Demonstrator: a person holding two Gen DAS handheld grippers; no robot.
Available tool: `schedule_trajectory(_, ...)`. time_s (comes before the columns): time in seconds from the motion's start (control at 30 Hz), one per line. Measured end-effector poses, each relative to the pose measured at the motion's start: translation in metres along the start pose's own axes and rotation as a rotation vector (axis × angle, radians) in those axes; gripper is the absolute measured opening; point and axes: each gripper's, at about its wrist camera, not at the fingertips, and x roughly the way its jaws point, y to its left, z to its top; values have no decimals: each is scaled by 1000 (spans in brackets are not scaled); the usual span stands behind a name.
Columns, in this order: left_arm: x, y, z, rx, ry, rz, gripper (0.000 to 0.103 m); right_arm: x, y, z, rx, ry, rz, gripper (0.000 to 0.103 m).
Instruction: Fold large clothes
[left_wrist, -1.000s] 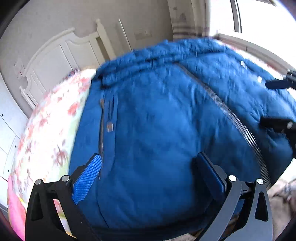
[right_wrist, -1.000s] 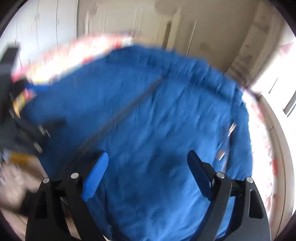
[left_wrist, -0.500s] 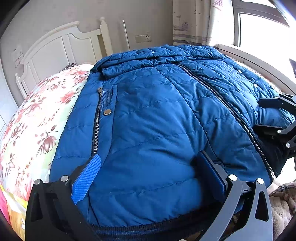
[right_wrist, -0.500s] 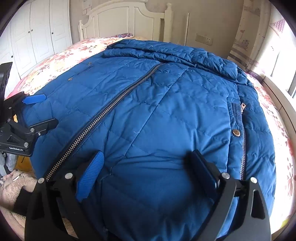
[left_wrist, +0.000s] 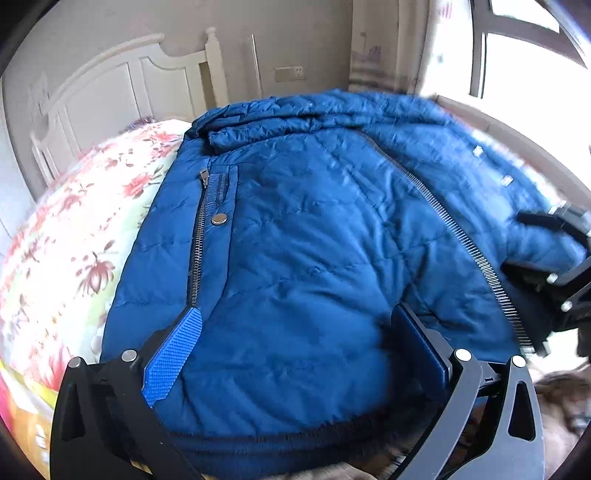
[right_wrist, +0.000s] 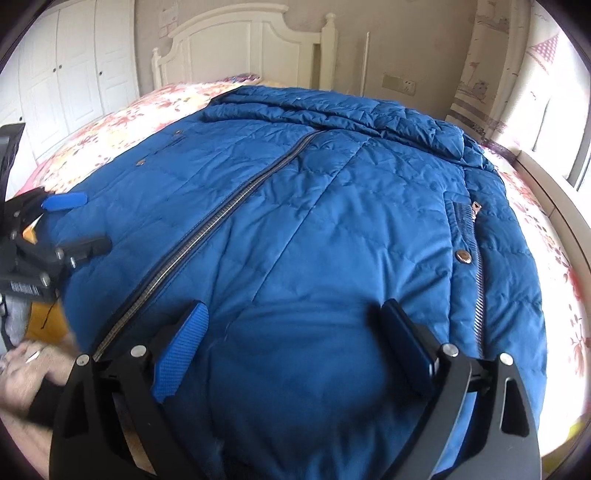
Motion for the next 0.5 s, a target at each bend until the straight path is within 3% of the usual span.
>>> schedule_trajectory(0.1,-29,34,-4,-105,-67,-13,99,-36,-20,-13,31,-33,11,91)
schedule_trajectory(0.23,-37,87,-18,-262,-55,-1,98,-76,-75,-45,174,-56,-66,91)
schedule_trajectory(0.33,-30,101,-28,-292,-26,12,98,-86,-103,-74,256,-35,-112,90)
schedule_trajectory(0.43,-19,94,-33,-277,-5,-15,98,-86,-118,-91,351,-44,-72,89)
schedule_trajectory(0.5,-13,84,-32,-236,2,15,98,-81,-116,-95,366,-56,-61,83)
